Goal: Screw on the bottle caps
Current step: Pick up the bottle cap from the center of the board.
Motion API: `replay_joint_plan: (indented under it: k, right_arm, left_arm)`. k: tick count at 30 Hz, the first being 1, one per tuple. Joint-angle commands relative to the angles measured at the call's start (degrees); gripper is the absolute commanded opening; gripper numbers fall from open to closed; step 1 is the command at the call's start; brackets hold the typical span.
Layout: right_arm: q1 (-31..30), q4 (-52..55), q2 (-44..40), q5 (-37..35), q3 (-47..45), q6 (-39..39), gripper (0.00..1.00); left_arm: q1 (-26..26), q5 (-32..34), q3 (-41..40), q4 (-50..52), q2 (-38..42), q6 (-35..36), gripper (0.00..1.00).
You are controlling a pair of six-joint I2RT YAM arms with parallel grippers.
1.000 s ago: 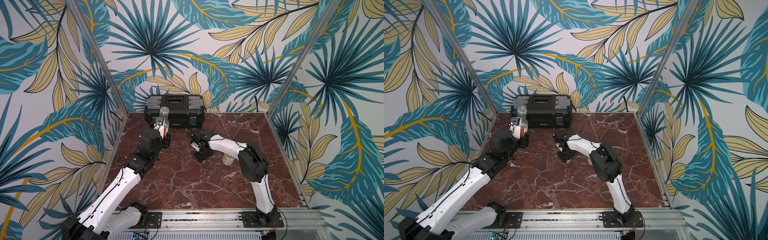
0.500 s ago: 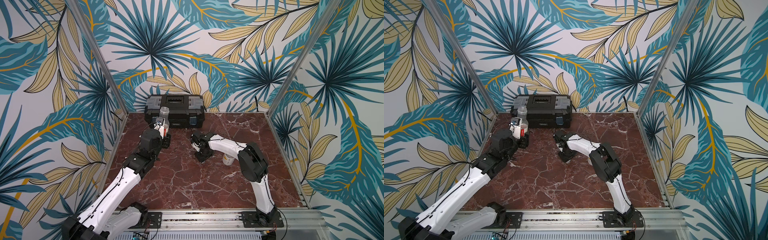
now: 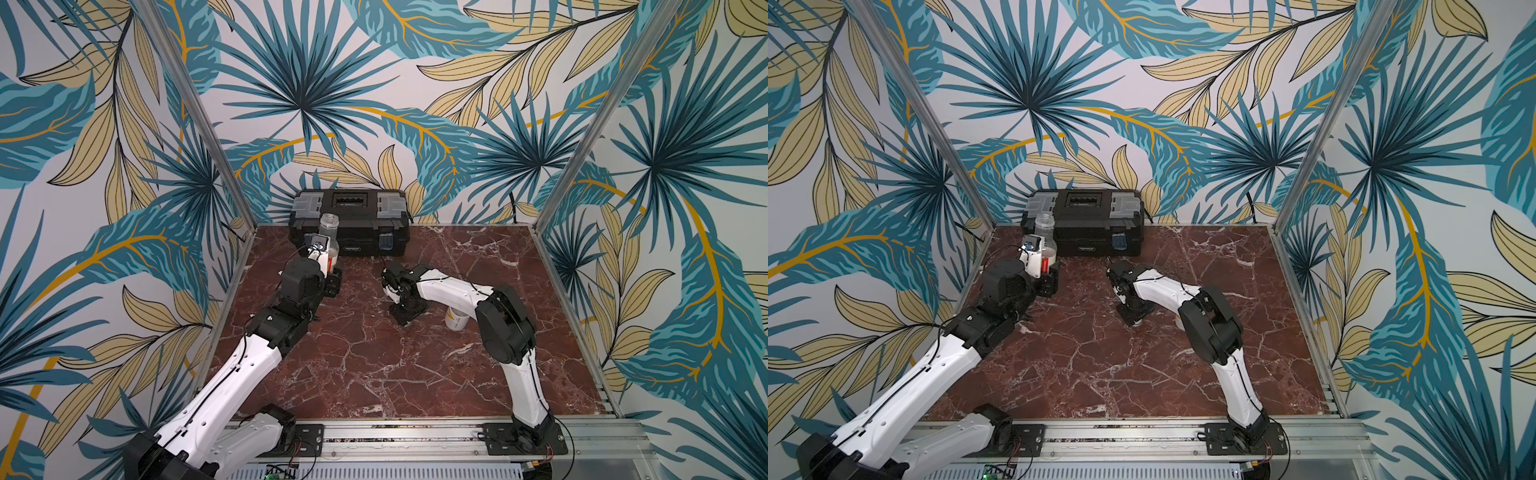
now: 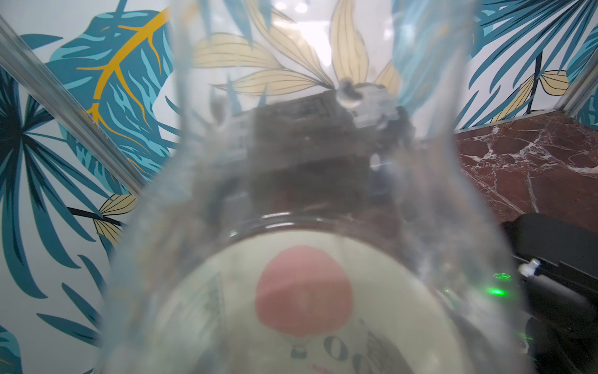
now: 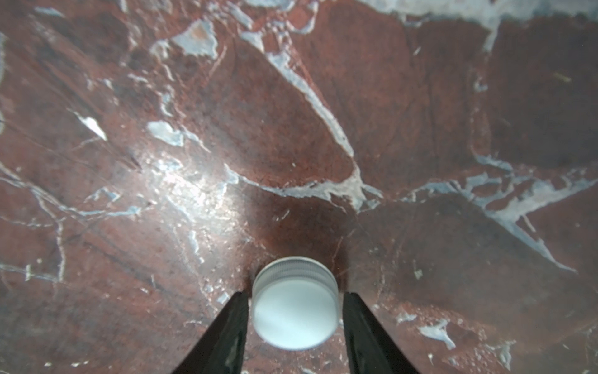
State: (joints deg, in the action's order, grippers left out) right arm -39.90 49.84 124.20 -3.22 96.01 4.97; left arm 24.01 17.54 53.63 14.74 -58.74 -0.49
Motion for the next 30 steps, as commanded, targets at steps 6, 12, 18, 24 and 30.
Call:
replay_joint_plan:
  k: [6,12,18,24,30]
  right_arm:
    - [0.5,1.8,1.4,0.1,0.3,0.3,0.43]
    - [0.6,2.1,1.6,0.4,0.5,0.1,0.43]
    - [0.6,2.1,1.8,0.4,0.3,0.2,0.52]
    - [0.6,2.2,1.8,0.3,0.4,0.2,0.49]
    - [0.6,2.1,1.5,0.1,0.5,0.2,0.47]
  left_arm:
    - [-0.4,-0.5,-1.4,-2.0,0.7,0.1,0.68]
    - [-0.3,-0.6,-1.5,-1.9,0.7,0.1,0.68]
    - [-0.4,-0.7,-1.4,-2.0,0.7,0.1,0.68]
    - [-0.3,-0.7,-1.4,-2.0,0.7,0.1,0.68]
    - [-0.3,-0.8,-1.5,-2.0,0.6,0.0,0.68]
